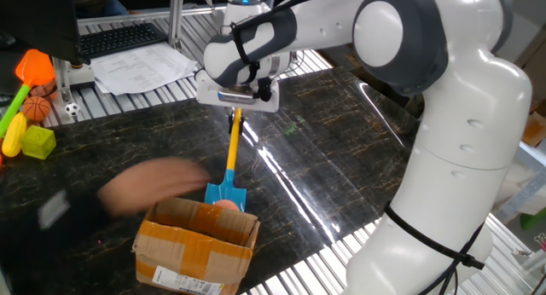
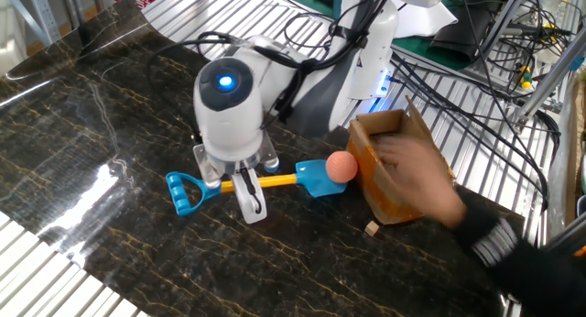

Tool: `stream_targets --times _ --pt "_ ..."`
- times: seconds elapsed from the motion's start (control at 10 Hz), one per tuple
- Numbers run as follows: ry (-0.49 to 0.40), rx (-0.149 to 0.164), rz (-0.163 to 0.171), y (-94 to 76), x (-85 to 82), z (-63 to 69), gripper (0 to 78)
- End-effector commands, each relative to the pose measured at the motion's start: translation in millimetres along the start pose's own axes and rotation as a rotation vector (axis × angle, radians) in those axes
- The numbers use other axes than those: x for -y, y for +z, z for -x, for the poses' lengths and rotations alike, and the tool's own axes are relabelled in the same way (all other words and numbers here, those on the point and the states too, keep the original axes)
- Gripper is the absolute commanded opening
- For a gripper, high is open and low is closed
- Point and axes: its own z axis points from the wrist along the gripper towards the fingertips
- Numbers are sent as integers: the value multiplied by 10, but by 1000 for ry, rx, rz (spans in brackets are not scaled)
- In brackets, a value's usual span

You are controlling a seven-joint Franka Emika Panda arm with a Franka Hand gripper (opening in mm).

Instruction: Use a shovel to scoop up an object

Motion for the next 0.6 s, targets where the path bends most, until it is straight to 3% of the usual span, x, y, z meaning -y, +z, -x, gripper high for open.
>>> stream_targets --times 0.1,0.2,0.6 --pt "-21 -16 12 52 22 -24 13" --pt "-22 -25 22 76 21 -28 13" --pt "-13 -38 13 193 -1 -16 13"
